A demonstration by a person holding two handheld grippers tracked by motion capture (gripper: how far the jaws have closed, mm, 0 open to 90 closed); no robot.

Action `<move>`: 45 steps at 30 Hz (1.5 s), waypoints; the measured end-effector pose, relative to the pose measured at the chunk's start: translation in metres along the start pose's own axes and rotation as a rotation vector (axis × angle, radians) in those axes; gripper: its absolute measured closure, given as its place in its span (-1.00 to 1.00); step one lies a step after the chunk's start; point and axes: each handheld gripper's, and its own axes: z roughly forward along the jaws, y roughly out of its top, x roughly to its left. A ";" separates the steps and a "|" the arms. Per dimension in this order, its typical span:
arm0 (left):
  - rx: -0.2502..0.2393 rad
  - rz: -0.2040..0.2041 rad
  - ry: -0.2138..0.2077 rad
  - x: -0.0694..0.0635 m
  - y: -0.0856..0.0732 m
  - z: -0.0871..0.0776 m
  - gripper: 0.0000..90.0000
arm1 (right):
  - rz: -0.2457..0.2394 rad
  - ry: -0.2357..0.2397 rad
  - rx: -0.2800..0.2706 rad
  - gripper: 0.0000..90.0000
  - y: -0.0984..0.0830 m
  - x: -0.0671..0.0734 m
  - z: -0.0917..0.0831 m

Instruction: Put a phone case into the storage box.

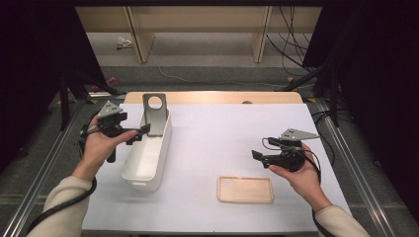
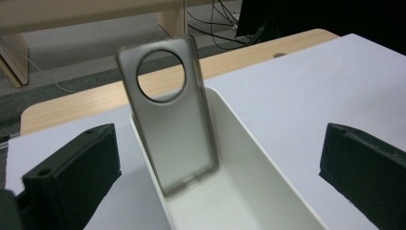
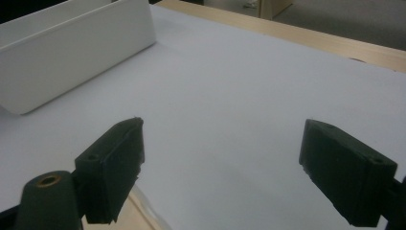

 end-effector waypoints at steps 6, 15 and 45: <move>-0.021 -0.026 -0.080 -0.025 -0.025 -0.018 -1.00 | 0.007 -0.026 0.025 -0.64 -0.007 -0.010 -0.004; -0.044 0.055 -0.102 -0.054 -0.049 -0.030 -1.00 | 0.001 -0.039 0.065 -0.64 -0.014 -0.015 -0.006; -0.035 0.124 -0.128 -0.069 -0.068 -0.027 -1.00 | -0.021 -0.040 0.092 -0.63 -0.019 -0.005 -0.013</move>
